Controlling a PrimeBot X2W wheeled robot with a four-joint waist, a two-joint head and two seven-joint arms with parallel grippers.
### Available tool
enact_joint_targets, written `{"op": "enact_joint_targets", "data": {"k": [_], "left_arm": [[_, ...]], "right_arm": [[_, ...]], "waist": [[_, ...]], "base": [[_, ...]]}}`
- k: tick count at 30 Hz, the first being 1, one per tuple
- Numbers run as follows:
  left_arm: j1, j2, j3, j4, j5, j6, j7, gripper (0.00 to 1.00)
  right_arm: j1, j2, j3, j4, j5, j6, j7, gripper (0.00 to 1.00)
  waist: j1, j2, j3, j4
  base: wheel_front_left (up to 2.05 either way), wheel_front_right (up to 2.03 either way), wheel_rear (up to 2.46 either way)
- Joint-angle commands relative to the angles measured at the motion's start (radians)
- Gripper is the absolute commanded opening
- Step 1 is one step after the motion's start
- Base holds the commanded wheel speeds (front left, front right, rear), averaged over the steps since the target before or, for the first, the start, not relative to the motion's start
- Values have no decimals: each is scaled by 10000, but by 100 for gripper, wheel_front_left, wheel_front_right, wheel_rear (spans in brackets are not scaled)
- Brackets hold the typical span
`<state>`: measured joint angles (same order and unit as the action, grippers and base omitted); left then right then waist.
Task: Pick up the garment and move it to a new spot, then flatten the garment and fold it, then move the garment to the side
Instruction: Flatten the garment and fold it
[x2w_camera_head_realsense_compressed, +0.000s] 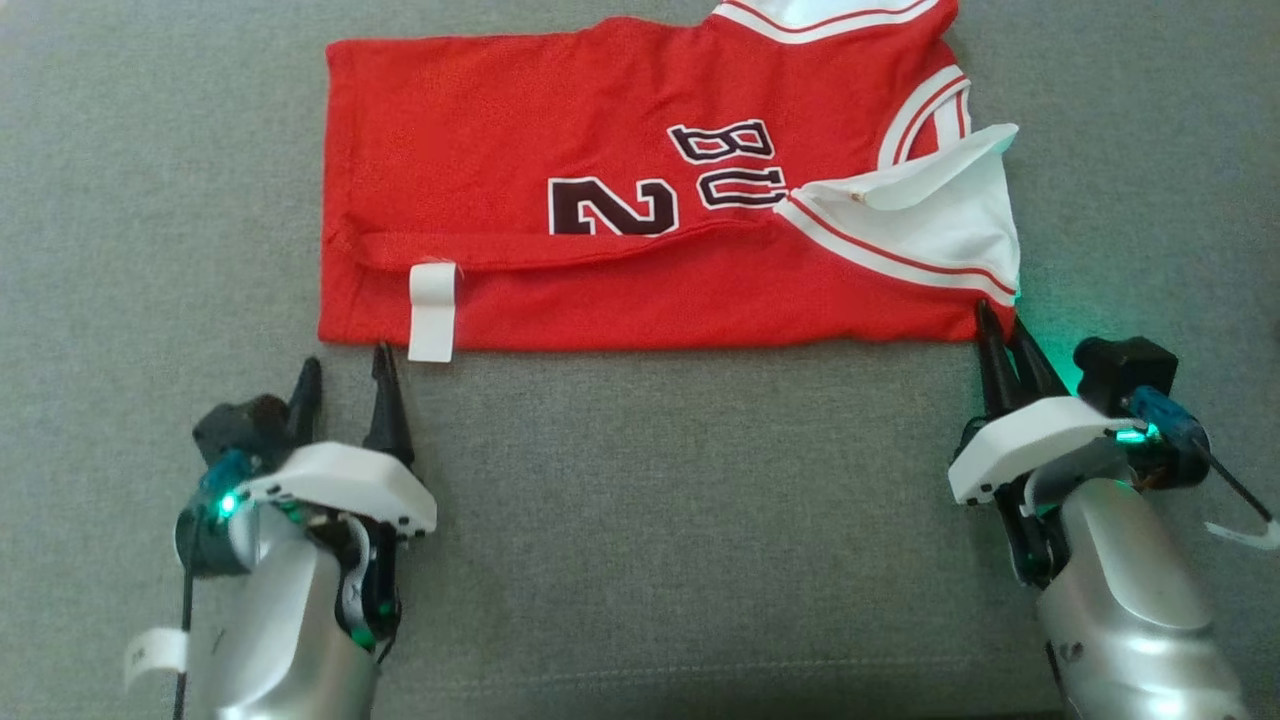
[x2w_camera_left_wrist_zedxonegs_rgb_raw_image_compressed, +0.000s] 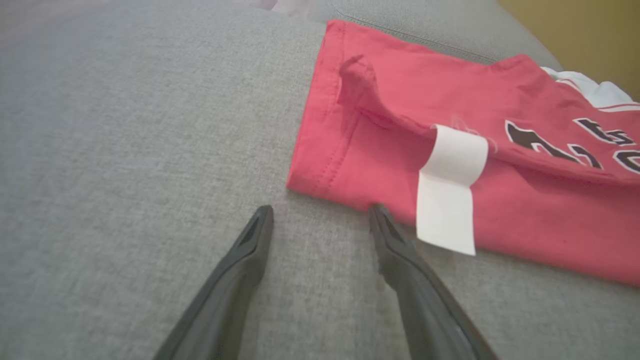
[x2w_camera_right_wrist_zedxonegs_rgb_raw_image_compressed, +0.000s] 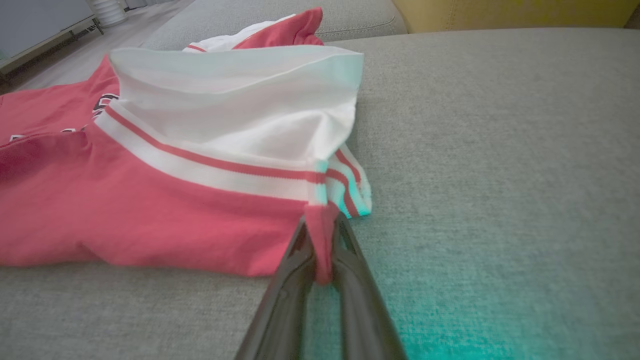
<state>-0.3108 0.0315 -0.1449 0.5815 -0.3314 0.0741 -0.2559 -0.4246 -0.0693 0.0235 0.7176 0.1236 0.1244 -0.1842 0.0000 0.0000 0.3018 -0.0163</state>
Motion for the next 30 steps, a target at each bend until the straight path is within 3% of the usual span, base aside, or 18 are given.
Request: {"op": "enact_joint_targets", "data": {"k": [1, 11, 12, 14, 20, 30], "left_arm": [[-406, 187, 375, -135, -48, -51, -59, 100], [-1034, 187, 657, 860, -361, -364, -59, 100], [-1090, 187, 633, 960, -307, -377, -59, 78], [-1183, 187, 626, 1073, -197, -393, -59, 0], [-1263, 187, 635, 1204, -249, -585, -59, 0], [-382, 187, 1021, -411, -215, -619, -59, 0]], "right_arm": [[-239, 52, 296, -274, 70, 63, 32, 0], [-389, -32, 538, -490, 314, 63, 6, 0], [-405, -41, 545, -512, 319, 63, 5, 0], [-438, -49, 551, -552, 328, 63, 9, 0], [-502, -61, 460, -589, 401, 63, -21, 0], [-461, -368, 236, -598, 893, 63, 223, 0]], "waist": [[0, 0, 48, -42], [0, 0, 337, -226], [0, 0, 358, -230], [0, 0, 389, -239], [0, 0, 315, -198], [0, 0, -1097, 64]], "base": [[0, 0, 0], [0, 0, 0], [0, 0, 0], [0, 0, 0], [0, 0, 0], [0, 0, 0]]}}
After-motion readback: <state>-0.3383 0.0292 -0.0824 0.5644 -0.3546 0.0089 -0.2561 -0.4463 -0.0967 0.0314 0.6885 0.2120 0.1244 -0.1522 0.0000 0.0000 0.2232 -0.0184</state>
